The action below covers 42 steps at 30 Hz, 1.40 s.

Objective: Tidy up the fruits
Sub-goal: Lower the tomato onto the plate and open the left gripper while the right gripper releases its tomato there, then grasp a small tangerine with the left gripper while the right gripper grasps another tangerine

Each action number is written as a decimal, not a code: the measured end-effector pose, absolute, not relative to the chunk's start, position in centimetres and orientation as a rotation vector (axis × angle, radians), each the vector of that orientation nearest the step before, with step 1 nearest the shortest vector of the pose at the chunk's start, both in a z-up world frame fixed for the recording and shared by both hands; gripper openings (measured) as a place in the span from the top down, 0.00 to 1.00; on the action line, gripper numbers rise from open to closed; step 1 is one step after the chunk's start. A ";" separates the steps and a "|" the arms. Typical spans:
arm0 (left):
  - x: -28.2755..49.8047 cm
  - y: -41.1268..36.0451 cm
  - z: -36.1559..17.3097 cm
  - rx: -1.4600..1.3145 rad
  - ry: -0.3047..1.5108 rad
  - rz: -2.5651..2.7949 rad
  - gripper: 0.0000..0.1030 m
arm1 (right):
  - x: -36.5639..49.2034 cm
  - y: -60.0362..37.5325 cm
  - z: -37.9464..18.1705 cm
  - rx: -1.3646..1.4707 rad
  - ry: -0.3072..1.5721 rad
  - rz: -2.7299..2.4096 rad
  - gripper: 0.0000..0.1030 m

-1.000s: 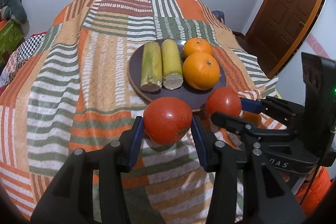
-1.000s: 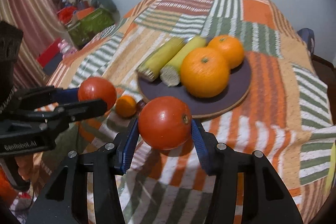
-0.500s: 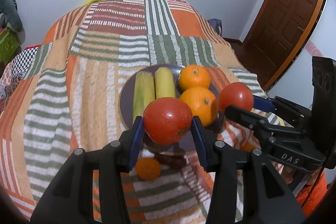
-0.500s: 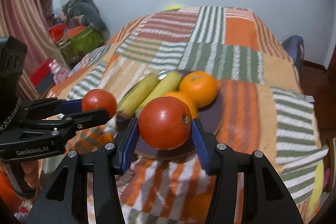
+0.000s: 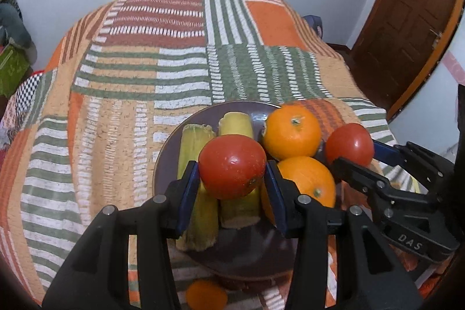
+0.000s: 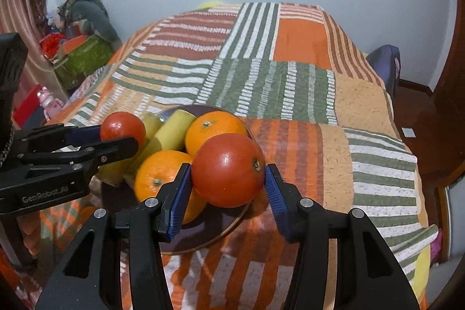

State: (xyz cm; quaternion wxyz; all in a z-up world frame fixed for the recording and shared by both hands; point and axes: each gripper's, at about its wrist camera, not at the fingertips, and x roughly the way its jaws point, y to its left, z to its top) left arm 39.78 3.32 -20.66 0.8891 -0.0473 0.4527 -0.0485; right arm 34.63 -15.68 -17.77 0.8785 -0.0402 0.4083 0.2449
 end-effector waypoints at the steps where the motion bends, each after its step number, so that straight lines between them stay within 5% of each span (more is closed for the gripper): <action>1: 40.1 3.3 -20.8 -0.100 0.937 -0.098 0.56 | 34.8 -15.7 -17.8 -0.085 0.860 0.508 0.54; 15: 41.6 3.1 -21.4 -0.088 0.931 -0.075 0.52 | 35.7 -16.5 -18.2 -0.023 0.907 0.546 0.53; 23: 40.7 3.1 -21.0 -0.093 0.933 -0.081 0.49 | 34.9 -16.4 -17.2 -0.047 0.865 0.556 0.42; 42: 31.5 4.1 -14.6 -0.072 0.852 -0.101 0.49 | 29.2 -19.1 -12.5 -0.061 0.748 0.527 0.41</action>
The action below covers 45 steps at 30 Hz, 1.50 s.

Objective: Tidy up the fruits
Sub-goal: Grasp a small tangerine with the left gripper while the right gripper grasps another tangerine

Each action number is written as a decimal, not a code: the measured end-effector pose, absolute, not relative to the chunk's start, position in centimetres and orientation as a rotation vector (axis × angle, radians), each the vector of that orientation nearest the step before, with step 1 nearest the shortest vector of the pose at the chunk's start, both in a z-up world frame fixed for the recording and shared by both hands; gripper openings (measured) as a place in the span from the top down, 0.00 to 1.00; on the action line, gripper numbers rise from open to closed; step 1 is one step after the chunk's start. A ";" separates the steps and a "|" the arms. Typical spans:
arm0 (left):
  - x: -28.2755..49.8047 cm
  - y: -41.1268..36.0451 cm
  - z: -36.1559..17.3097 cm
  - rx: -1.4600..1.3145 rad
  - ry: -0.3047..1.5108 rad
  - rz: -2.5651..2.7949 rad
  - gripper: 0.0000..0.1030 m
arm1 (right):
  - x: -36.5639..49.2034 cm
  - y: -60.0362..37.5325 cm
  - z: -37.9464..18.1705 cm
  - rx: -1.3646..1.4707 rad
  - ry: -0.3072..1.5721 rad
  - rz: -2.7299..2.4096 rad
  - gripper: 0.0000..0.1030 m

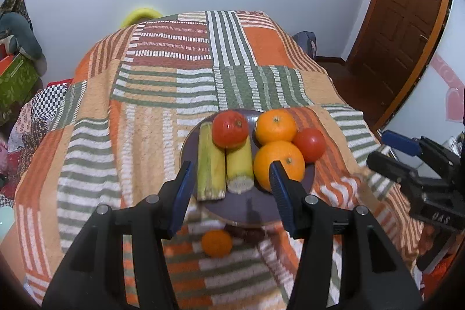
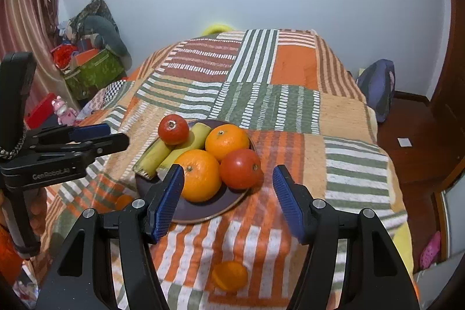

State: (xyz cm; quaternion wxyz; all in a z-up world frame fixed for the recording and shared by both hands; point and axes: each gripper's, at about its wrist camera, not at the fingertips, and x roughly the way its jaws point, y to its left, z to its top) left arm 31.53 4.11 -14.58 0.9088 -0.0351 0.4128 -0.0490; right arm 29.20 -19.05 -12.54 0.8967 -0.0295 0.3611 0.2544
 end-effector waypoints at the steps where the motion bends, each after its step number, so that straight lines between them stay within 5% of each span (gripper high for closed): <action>1: 31.0 4.2 -14.6 -0.069 0.855 -0.102 0.49 | 28.9 -19.2 -12.6 -0.063 0.748 0.520 0.40; 26: 27.2 5.3 -22.9 -0.076 1.019 -0.155 0.50 | 24.8 -20.3 -20.1 -0.042 0.946 0.462 0.40; 34: 28.7 5.0 -23.9 -0.067 1.017 -0.155 0.61 | 24.8 -20.2 -21.2 -0.055 0.967 0.472 0.58; 45: 29.1 5.5 -24.1 -0.083 1.012 -0.141 0.67 | 25.3 -20.1 -21.5 -0.042 0.950 0.467 0.66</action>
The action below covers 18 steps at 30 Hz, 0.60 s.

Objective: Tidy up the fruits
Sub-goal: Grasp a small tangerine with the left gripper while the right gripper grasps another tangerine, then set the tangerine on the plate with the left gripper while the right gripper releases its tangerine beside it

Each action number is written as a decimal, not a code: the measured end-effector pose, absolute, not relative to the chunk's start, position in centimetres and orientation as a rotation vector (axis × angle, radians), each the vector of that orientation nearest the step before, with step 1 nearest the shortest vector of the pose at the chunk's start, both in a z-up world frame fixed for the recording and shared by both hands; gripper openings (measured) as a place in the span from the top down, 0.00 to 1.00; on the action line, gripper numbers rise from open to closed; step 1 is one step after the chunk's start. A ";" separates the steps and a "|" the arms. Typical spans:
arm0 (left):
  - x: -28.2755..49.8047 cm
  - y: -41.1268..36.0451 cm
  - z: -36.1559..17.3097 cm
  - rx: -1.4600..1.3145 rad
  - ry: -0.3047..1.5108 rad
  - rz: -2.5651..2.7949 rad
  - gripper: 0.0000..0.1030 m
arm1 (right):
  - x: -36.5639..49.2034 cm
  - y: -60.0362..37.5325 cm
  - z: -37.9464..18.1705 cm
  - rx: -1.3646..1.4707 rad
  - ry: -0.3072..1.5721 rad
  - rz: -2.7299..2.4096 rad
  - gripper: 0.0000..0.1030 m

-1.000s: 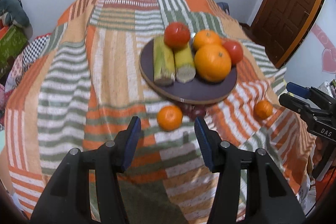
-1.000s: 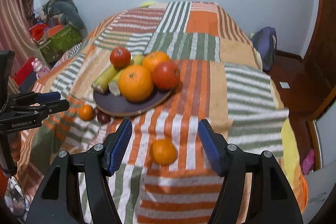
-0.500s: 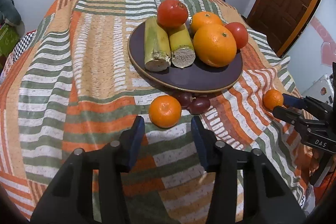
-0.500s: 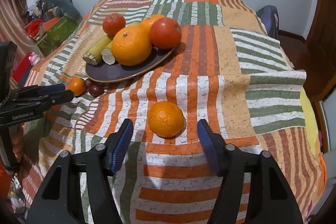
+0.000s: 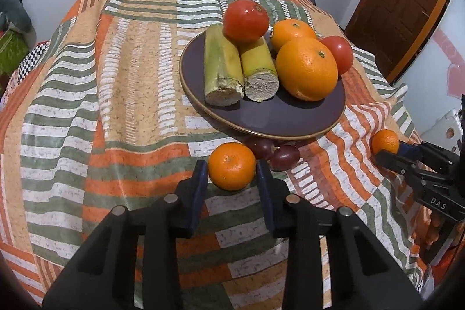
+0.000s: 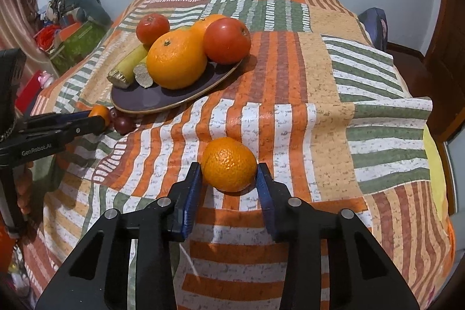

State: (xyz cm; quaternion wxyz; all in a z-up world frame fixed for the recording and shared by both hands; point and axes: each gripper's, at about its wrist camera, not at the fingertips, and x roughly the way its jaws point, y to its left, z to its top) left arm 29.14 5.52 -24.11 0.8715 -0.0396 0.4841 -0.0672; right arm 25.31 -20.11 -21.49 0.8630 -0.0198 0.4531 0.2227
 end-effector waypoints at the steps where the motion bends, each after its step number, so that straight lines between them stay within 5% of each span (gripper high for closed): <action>1: 29.1 5.5 -24.1 -0.082 1.011 -0.137 0.67 | 25.2 -20.1 -21.5 -0.045 0.949 0.467 0.67; 18: 27.5 4.9 -19.7 -0.054 0.920 -0.154 0.67 | 25.3 -17.7 -18.3 -0.073 0.868 0.520 0.67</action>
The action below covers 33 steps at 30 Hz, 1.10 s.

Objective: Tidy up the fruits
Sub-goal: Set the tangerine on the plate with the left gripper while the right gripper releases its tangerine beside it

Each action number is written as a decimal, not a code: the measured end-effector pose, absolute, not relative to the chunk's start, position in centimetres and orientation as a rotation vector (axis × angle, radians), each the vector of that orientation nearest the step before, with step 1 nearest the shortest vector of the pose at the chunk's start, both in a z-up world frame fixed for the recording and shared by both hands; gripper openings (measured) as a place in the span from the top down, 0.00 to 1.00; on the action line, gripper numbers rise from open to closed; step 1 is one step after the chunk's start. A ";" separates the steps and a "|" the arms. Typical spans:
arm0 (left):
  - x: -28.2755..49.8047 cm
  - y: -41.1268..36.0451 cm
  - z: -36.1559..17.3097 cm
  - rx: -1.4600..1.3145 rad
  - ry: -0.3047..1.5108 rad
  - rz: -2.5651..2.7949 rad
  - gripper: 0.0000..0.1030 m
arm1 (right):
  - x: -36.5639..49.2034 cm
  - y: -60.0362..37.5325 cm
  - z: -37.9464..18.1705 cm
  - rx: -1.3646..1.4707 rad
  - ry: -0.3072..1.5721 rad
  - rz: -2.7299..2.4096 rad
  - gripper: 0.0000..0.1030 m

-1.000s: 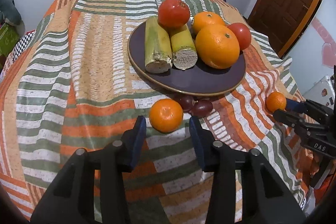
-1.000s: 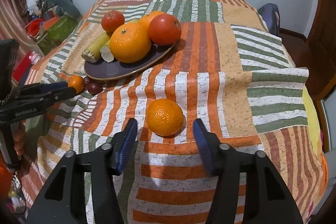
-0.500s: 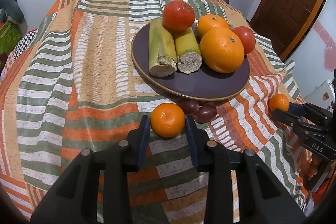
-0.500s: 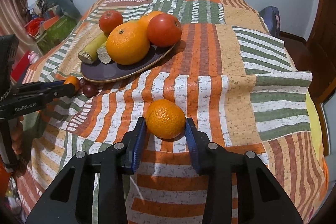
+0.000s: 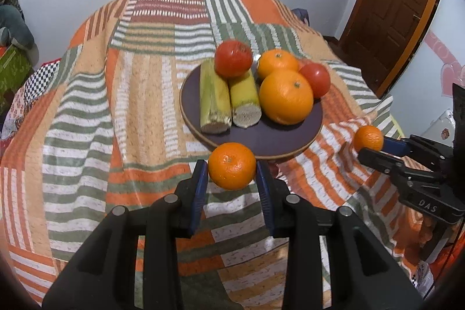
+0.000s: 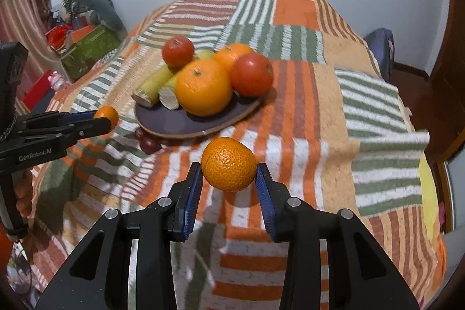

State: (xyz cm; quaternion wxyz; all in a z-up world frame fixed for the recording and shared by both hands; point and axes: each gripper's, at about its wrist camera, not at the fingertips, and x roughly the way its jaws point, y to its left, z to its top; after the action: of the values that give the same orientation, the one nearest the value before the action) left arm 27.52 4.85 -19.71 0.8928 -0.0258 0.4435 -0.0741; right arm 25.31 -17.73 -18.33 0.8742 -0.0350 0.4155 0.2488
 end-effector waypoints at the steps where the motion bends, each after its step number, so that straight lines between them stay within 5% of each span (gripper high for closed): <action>1: 27.6 4.8 -19.5 -0.053 0.916 -0.155 0.67 | 25.4 -17.4 -18.2 -0.074 0.863 0.526 0.67; 33: 32.2 4.6 -22.2 -0.073 0.947 -0.213 0.67 | 28.7 -10.3 -20.8 -0.160 0.887 0.679 0.67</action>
State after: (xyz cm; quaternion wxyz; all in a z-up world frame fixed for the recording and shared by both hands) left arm 32.23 4.63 -22.19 0.8838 -0.0349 0.4551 -0.1025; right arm 28.69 -10.28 -20.78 0.8451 -0.0758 0.4201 0.3219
